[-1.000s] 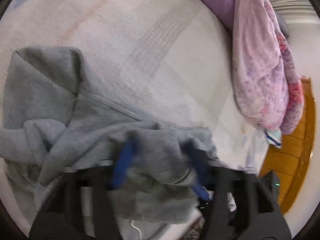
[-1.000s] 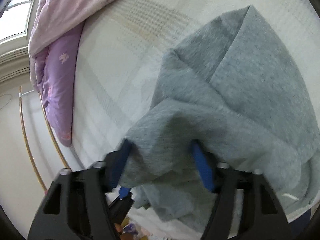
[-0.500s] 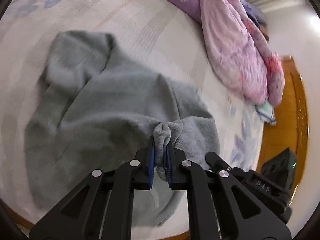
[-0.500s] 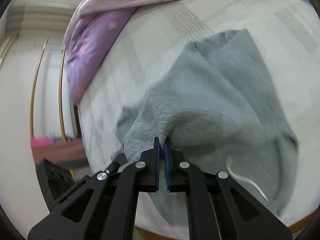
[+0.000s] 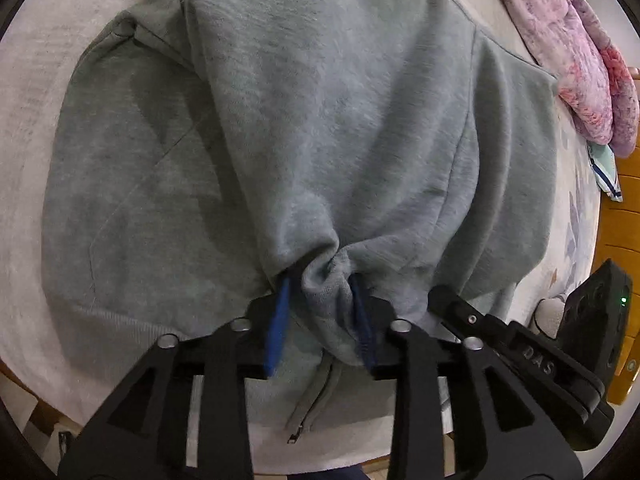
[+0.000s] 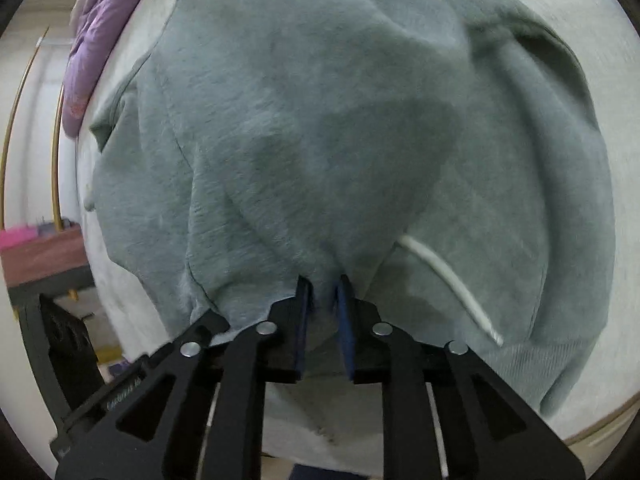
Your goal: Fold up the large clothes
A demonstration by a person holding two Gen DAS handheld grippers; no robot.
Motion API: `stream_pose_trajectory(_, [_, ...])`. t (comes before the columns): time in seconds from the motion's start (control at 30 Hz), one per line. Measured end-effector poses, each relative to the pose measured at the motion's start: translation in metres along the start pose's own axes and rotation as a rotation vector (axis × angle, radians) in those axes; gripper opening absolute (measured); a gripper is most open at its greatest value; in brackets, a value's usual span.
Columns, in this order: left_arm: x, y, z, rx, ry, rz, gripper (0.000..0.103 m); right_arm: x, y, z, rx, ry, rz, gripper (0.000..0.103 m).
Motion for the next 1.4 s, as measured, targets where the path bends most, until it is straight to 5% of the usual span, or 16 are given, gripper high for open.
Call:
stream_pose_trajectory(0.07, [-0.004, 0.001, 0.005, -0.006, 0.003, -0.007, 0.040, -0.004, 0.005, 0.009, -0.010, 0.003, -0.001, 0.021])
stream_pose_trajectory(0.13, [-0.008, 0.003, 0.019, -0.003, 0.003, 0.030, 0.059, -0.008, 0.009, 0.024, -0.007, -0.029, 0.009, 0.035])
stream_pose_trajectory(0.3, [-0.022, 0.021, 0.067, 0.051, -0.041, 0.114, 0.062, -0.016, 0.032, 0.074, 0.061, -0.029, 0.013, 0.045])
stream_pose_trajectory(0.5, [-0.029, 0.096, 0.094, 0.214, -0.051, 0.166, 0.066, -0.018, 0.099, 0.085, 0.162, 0.008, -0.099, 0.050])
stream_pose_trajectory(0.87, [-0.023, 0.244, 0.023, 0.200, 0.025, 0.176, 0.072, -0.028, 0.215, 0.051, 0.263, 0.009, -0.289, 0.057])
stream_pose_trajectory(1.1, [-0.025, 0.272, -0.021, 0.099, 0.058, 0.205, 0.074, -0.037, 0.244, 0.016, 0.193, -0.010, -0.305, 0.058])
stream_pose_trajectory(1.17, [-0.026, 0.275, -0.027, 0.092, 0.075, 0.177, 0.069, -0.036, 0.246, 0.006, 0.173, 0.011, -0.293, 0.058])
stream_pose_trajectory(1.2, [-0.026, 0.275, -0.028, 0.102, 0.088, 0.163, 0.038, -0.034, 0.247, 0.001, 0.173, 0.024, -0.290, 0.053])
stream_pose_trajectory(1.23, [-0.027, 0.276, -0.030, 0.103, 0.088, 0.155, 0.012, -0.030, 0.246, 0.000, 0.171, 0.032, -0.293, 0.022])
stream_pose_trajectory(1.27, [-0.028, 0.275, -0.029, 0.103, 0.082, 0.157, 0.010, -0.027, 0.244, 0.002, 0.172, 0.045, -0.292, 0.009])
stream_pose_trajectory(1.4, [-0.024, 0.270, -0.001, 0.143, 0.023, 0.144, 0.005, -0.024, 0.237, 0.025, 0.203, 0.095, -0.256, 0.004])
Point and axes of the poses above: each gripper's, at about its wrist camera, not at the fingertips, and z roughly against the way its jaws point, x to its right, y to its top, the point moved 2 cm from there along -z, roughly the way its jaws point, and after that the axes turned 13 degrees about x, right-handed, at the moved point
